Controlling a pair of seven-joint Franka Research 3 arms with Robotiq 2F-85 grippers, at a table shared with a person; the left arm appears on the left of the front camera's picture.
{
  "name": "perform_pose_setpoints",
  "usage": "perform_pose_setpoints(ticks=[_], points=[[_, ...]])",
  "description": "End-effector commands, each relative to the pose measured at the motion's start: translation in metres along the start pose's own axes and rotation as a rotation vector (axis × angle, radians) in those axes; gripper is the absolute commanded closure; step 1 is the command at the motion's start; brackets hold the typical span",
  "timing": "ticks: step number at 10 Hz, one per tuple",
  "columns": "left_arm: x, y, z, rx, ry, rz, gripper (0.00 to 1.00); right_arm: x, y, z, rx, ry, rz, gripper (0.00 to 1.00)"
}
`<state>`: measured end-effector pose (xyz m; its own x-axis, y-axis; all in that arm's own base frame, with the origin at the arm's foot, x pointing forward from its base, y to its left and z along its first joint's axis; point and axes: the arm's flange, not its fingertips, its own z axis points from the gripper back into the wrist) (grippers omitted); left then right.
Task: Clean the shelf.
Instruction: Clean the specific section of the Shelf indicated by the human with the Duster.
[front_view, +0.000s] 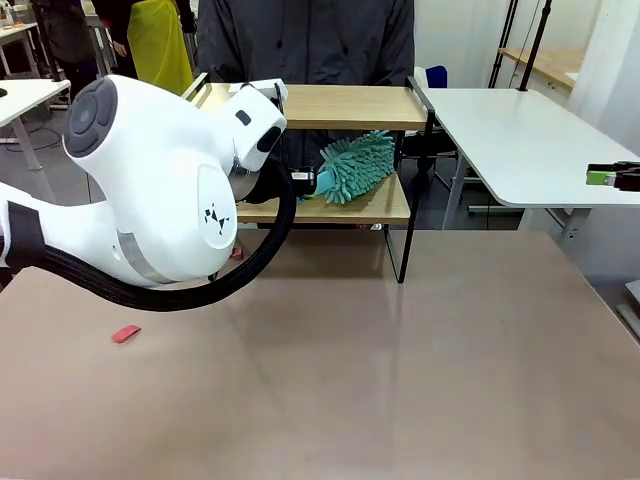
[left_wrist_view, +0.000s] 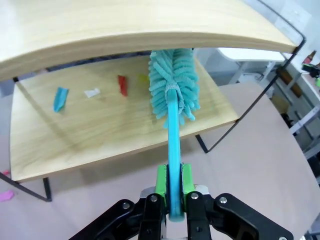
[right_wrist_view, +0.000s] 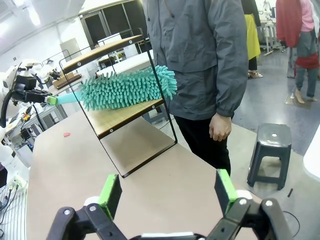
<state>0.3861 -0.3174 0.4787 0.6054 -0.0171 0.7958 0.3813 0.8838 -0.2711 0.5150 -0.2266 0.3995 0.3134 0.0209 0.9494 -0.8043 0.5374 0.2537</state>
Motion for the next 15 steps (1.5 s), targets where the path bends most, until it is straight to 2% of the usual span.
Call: perform_pose_setpoints(ticks=[1, 4, 6, 9, 11, 15], points=[[0.018, -0.037, 0.000, 0.064, 0.058, 0.025, 0.86, 0.002, 0.003, -0.002, -0.004, 0.001, 0.004, 0.00], [0.014, -0.017, 0.023, 0.123, 0.094, 0.044, 0.86, 0.002, 0.003, -0.002, -0.004, 0.001, 0.004, 0.00], [0.009, -0.004, 0.047, 0.215, 0.104, 0.034, 0.86, 0.002, 0.003, -0.002, -0.004, 0.001, 0.004, 0.00], [-0.003, 0.020, 0.081, 0.384, 0.071, 0.016, 0.86, 0.002, 0.003, -0.002, -0.004, 0.001, 0.004, 0.00], [-0.013, 0.034, 0.106, 0.446, 0.038, 0.000, 0.86, 0.002, 0.003, -0.002, -0.004, 0.001, 0.004, 0.00], [-0.028, 0.037, 0.151, 0.532, -0.017, -0.013, 0.86, 0.002, 0.003, -0.002, -0.004, 0.001, 0.004, 0.00]])
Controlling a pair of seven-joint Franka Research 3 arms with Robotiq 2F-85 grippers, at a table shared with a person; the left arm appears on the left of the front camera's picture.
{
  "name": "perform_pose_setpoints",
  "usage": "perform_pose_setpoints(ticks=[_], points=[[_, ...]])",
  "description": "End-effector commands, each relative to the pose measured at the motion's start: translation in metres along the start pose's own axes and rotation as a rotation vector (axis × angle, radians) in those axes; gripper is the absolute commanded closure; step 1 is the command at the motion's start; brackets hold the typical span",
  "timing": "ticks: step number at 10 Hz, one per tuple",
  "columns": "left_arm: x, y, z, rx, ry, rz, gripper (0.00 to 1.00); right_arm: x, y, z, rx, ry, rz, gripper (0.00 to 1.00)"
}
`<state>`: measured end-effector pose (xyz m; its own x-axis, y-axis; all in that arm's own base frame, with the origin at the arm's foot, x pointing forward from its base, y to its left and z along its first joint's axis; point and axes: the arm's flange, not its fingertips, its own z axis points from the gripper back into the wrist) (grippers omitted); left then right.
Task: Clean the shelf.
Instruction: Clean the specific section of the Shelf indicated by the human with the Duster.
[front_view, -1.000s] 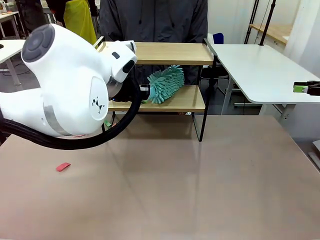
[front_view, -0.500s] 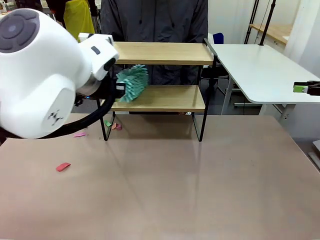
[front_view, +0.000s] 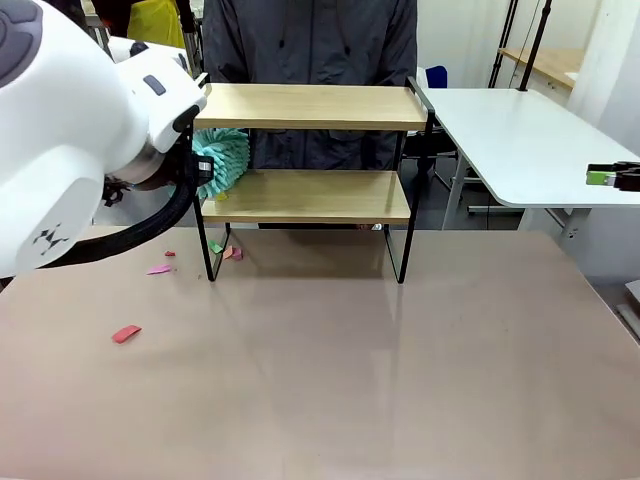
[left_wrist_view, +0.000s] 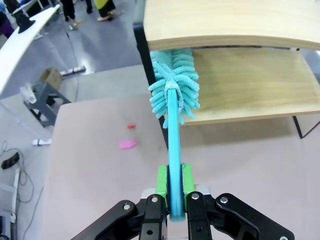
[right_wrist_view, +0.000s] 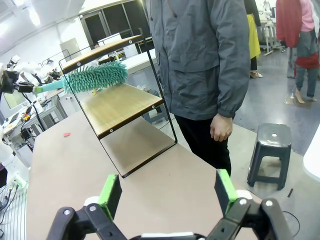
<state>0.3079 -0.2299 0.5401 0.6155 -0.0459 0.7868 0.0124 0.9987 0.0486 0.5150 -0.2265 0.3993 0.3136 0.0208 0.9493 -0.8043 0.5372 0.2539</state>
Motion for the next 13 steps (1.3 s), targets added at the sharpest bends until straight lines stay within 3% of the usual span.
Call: perform_pose_setpoints(ticks=[1, 4, 7, 13], points=[[-0.025, 0.015, 0.027, 0.037, -0.059, 0.013, 0.86, 0.003, 0.003, -0.002, -0.004, 0.001, 0.005, 0.00], [-0.027, 0.011, 0.048, 0.029, -0.084, -0.018, 0.86, 0.003, 0.003, -0.002, -0.004, 0.001, 0.005, 0.00], [-0.024, -0.003, 0.042, -0.082, -0.070, -0.051, 0.86, 0.003, 0.003, -0.002, -0.004, 0.001, 0.005, 0.00], [-0.054, 0.001, 0.060, 0.055, 0.111, -0.107, 0.86, 0.003, 0.003, -0.002, -0.004, 0.001, 0.005, 0.00]])
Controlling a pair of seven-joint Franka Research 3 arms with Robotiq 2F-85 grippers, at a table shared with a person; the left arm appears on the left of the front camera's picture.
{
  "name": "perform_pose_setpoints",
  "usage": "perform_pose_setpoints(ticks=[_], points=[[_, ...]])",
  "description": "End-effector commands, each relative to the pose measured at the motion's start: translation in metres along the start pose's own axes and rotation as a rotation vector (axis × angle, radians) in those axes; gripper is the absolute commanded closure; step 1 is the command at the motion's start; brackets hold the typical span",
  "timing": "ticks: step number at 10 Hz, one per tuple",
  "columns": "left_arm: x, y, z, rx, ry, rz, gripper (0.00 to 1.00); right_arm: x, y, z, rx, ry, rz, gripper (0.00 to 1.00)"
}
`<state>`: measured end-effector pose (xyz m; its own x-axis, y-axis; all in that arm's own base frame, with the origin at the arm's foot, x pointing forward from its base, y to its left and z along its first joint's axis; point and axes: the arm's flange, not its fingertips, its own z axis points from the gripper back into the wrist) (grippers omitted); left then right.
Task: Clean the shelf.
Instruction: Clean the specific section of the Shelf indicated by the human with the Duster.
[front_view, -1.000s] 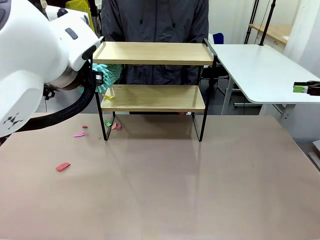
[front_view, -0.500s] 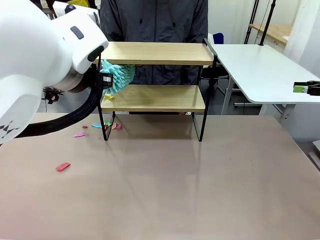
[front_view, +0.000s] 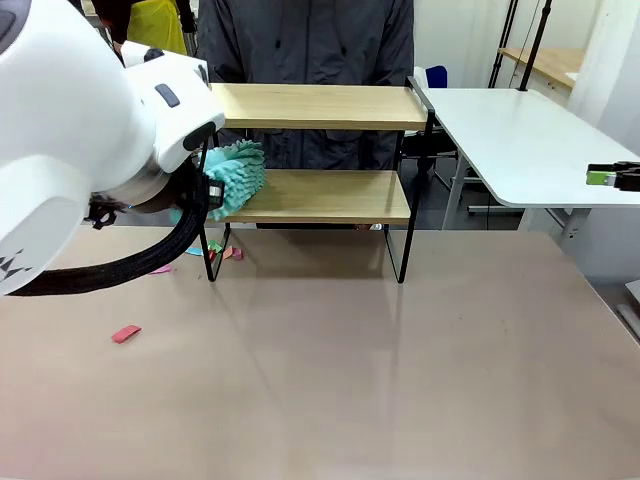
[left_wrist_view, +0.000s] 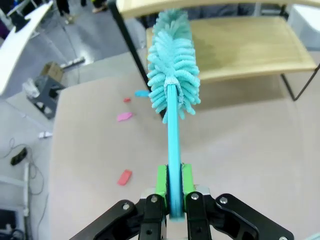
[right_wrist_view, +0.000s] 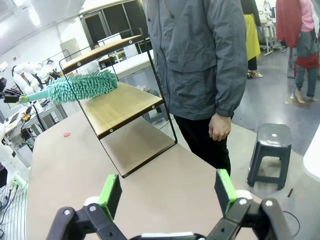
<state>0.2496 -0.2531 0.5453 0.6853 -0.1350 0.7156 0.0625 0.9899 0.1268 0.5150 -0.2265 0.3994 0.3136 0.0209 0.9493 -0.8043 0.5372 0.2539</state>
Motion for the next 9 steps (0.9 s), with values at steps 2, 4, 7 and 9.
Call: perform_pose_setpoints(ticks=[2, 4, 7, 9], points=[[-0.036, 0.030, 0.012, 0.141, 0.067, 0.008, 0.86, 0.002, 0.003, -0.002, -0.004, 0.001, 0.005, 0.00], [-0.037, 0.031, 0.026, 0.149, -0.011, 0.031, 0.86, 0.002, 0.003, -0.002, -0.004, 0.001, 0.005, 0.00], [-0.025, 0.031, 0.038, -0.058, -0.126, -0.024, 0.86, 0.002, 0.003, -0.002, -0.004, 0.001, 0.005, 0.00], [-0.018, 0.041, 0.045, -0.205, -0.133, -0.087, 0.86, 0.002, 0.003, -0.002, -0.004, 0.001, 0.005, 0.00]])
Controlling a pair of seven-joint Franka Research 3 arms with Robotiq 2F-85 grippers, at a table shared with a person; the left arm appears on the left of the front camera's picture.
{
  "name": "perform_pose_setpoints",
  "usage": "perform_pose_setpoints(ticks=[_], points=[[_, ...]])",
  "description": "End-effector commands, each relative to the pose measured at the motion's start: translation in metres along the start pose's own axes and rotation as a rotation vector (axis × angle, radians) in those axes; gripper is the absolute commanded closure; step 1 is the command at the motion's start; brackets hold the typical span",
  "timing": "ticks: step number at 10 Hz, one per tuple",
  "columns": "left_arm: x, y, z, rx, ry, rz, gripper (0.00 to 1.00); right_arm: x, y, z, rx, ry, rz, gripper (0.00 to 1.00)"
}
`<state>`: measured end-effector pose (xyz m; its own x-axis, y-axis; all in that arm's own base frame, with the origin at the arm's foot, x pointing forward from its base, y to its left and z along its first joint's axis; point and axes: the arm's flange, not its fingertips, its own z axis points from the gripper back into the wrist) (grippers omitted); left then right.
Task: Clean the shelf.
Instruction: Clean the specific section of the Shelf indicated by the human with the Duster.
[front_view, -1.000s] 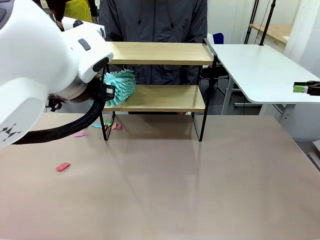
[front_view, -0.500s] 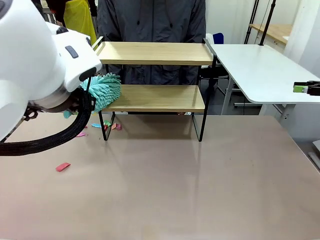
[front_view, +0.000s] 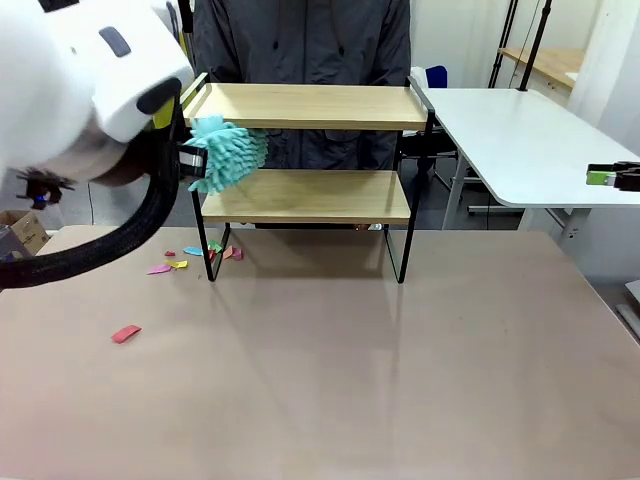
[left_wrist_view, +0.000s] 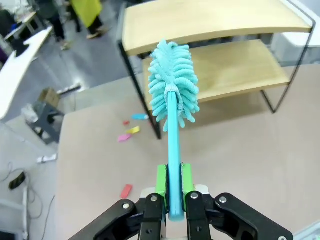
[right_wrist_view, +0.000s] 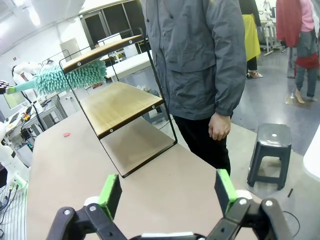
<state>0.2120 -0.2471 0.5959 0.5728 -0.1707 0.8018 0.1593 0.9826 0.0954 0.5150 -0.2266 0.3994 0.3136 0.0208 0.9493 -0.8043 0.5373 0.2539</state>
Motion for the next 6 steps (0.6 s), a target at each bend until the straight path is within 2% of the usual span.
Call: perform_pose_setpoints(ticks=[1, 4, 6], points=[[-0.027, 0.040, -0.005, -0.184, 0.013, -0.073, 0.86, 0.002, 0.003, -0.002, -0.004, 0.001, 0.005, 0.00], [-0.024, 0.077, 0.012, -0.418, 0.090, -0.222, 0.86, 0.002, 0.003, -0.002, -0.004, 0.001, 0.005, 0.00], [-0.021, 0.097, 0.018, -0.505, 0.159, -0.279, 0.86, 0.002, 0.003, -0.002, -0.004, 0.001, 0.005, 0.00]])
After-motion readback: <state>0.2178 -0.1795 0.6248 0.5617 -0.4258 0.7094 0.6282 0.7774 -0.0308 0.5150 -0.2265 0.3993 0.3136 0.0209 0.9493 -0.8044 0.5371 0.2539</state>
